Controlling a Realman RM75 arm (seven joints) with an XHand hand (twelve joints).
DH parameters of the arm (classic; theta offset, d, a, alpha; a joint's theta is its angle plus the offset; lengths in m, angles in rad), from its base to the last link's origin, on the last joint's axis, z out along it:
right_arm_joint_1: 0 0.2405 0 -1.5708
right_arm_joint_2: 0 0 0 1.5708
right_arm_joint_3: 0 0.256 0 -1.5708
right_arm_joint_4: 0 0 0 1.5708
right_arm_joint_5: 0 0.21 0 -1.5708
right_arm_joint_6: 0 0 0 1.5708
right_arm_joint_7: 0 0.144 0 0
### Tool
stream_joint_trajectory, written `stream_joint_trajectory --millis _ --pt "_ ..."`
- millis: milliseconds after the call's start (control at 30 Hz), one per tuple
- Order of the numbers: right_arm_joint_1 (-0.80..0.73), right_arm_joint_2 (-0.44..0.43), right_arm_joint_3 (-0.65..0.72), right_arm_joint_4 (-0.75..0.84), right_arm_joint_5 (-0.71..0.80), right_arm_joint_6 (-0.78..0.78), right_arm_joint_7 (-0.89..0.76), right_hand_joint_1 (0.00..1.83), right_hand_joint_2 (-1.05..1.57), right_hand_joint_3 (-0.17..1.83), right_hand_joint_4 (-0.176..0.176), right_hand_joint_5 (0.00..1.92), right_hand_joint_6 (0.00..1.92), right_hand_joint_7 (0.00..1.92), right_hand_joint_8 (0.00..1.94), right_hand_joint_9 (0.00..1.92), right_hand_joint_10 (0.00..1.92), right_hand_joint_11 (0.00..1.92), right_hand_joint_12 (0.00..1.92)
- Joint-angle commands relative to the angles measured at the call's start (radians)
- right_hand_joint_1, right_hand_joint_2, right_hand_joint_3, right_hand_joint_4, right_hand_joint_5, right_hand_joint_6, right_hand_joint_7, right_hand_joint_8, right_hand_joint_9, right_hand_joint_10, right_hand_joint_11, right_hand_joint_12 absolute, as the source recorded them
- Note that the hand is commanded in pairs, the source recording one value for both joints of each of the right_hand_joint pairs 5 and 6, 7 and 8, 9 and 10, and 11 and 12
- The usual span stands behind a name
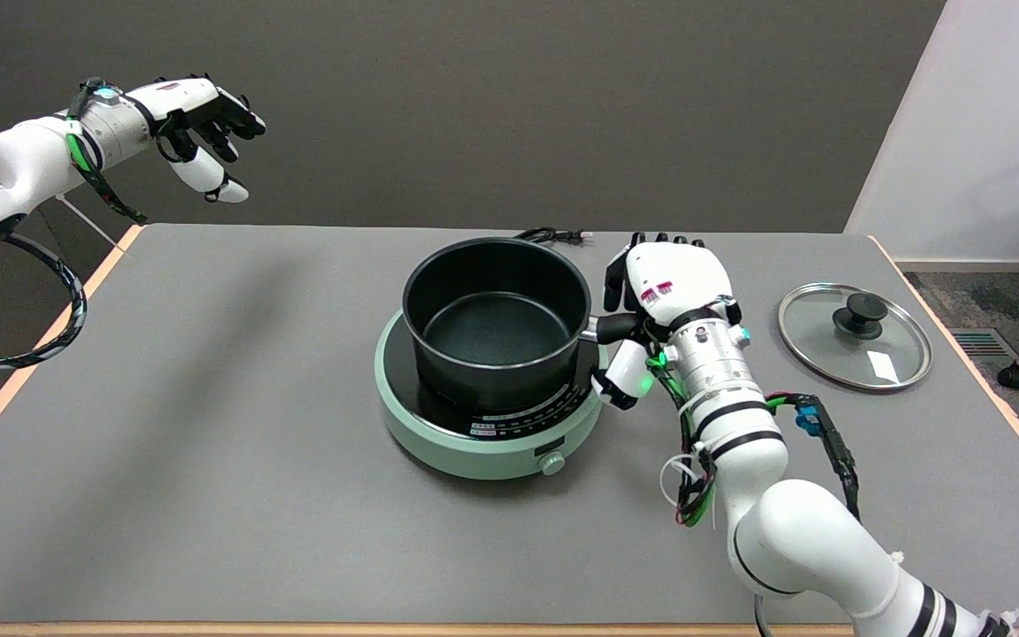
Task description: Pick up the pot.
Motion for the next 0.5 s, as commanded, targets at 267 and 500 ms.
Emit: stream_joint_trajectory --millis 267,500 --pt "-0.097 -0.031 -0.025 0.026 -0.112 0.023 -0.024 1.19 -0.72 1.72 0.013 1.06 1.06 1.06 1.06 1.06 1.06 1.06 1.06" --pt "-0.11 -0.035 -0.025 0.02 -0.129 0.024 -0.022 1.19 -0.7 1.7 0.01 1.07 1.07 1.07 1.07 1.07 1.07 1.07 1.07"
